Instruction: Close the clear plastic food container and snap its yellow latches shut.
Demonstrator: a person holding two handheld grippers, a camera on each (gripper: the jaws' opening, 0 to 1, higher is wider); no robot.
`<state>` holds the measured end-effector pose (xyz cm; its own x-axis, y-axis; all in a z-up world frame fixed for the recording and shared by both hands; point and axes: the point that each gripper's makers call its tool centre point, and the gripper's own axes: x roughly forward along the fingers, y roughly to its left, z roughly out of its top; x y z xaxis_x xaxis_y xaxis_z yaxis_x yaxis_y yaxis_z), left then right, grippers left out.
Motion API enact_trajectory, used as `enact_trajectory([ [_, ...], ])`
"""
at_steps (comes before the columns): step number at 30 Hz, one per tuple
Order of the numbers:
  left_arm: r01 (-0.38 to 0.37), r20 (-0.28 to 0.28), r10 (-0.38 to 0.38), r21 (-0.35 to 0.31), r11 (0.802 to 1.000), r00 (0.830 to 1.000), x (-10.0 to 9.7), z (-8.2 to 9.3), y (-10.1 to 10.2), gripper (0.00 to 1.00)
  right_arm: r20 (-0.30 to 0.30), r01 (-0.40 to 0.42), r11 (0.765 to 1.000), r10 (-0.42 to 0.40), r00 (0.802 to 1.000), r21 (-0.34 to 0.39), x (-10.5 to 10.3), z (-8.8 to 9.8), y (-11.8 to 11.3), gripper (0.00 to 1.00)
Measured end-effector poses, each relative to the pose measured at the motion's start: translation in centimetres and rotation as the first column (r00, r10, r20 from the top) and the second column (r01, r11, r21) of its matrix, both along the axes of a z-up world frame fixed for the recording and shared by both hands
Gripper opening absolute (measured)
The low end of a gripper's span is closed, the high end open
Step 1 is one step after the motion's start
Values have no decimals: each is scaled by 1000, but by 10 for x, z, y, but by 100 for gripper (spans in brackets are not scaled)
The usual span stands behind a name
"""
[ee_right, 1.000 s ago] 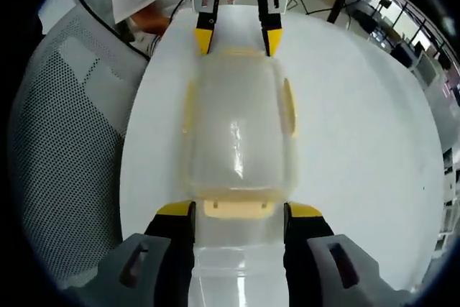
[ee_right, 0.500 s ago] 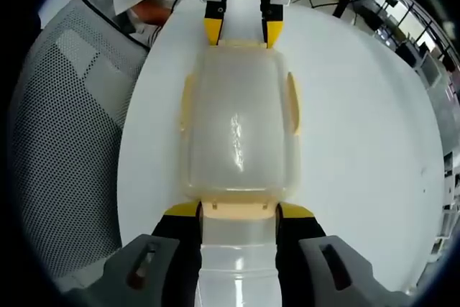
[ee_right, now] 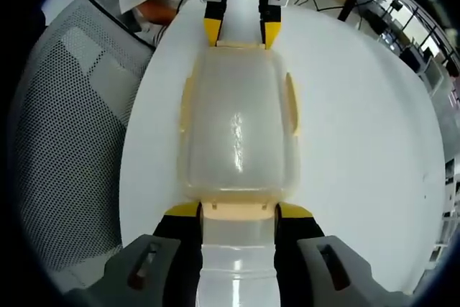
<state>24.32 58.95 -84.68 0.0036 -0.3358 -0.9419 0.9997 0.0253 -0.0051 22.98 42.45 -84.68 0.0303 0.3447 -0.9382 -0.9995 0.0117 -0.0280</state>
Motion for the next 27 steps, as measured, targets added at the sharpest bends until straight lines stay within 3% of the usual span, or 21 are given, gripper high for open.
enact_trajectory([
  [15, -21, 8, 22, -14, 1000, 1000, -3, 13, 5, 32, -5, -2, 998, 2, 1000, 62, -1, 15, 5, 35],
  [27, -9, 1, 9, 3, 1000, 1000, -3, 31, 5, 33, -46, 14, 995, -10, 999, 103, -3, 32, 6, 35],
])
